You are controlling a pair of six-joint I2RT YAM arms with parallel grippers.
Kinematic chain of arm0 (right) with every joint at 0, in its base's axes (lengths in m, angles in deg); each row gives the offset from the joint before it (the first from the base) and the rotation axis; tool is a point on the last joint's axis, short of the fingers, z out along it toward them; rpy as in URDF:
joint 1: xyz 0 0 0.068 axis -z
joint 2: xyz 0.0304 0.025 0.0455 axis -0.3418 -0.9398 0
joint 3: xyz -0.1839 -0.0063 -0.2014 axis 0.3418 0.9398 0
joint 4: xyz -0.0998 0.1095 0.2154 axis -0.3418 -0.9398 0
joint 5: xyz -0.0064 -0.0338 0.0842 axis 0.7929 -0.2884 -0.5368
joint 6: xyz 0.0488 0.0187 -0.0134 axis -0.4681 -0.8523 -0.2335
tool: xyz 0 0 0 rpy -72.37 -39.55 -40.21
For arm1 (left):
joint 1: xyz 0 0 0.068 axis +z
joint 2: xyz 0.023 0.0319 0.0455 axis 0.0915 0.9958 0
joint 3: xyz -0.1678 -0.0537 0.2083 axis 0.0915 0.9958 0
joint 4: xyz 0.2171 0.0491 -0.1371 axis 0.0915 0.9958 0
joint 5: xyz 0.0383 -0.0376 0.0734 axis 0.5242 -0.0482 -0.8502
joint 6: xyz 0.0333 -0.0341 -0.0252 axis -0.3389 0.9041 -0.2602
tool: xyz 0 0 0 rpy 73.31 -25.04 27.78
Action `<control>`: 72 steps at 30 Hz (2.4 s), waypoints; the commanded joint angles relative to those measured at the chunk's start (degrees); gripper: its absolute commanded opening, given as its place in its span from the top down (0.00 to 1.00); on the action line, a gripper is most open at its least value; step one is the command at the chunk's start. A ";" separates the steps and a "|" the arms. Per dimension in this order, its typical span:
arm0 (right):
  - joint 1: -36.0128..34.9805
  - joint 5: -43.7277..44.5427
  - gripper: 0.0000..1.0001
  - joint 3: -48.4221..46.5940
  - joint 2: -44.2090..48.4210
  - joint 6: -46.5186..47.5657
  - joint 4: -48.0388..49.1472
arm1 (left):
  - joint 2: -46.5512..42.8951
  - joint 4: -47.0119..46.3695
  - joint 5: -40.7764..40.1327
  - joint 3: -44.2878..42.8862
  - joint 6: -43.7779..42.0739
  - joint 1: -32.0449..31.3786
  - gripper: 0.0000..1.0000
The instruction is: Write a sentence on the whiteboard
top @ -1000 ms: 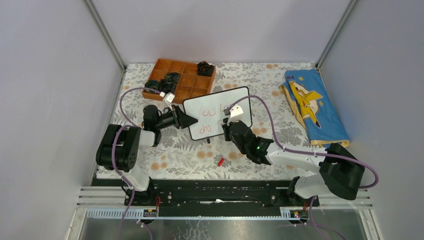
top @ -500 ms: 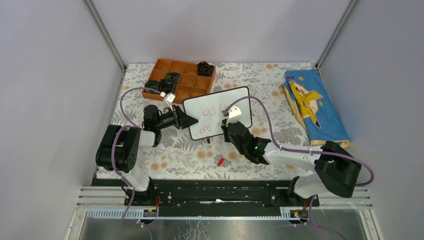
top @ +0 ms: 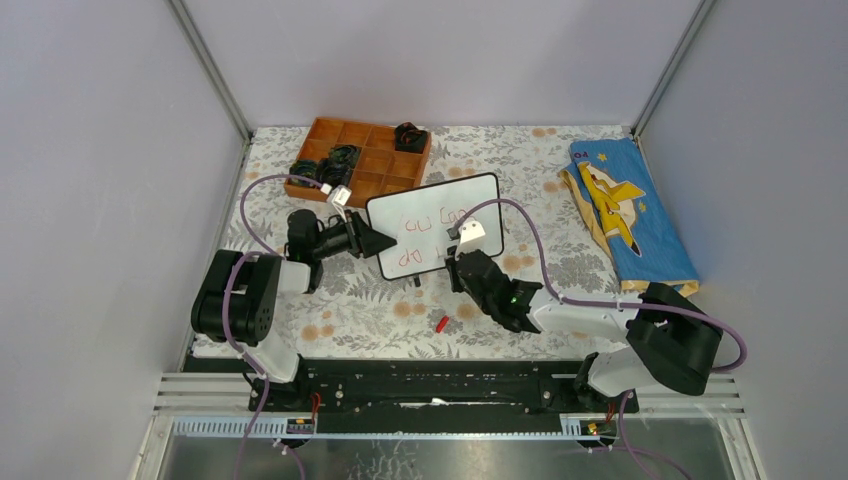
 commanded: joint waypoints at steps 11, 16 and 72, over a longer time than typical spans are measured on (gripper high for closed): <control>0.04 6.72 1.00 0.10 3.35 -1.09 -2.57 | -1.80 1.64 -0.91 -1.30 -2.57 -0.90 0.49; -0.47 -0.14 1.00 2.56 6.63 0.90 3.23 | -1.81 1.96 -0.87 -1.39 -2.76 -0.98 0.49; 2.31 0.72 1.00 0.50 5.72 0.22 2.31 | -2.70 6.14 -1.57 -2.08 -5.65 -2.13 0.49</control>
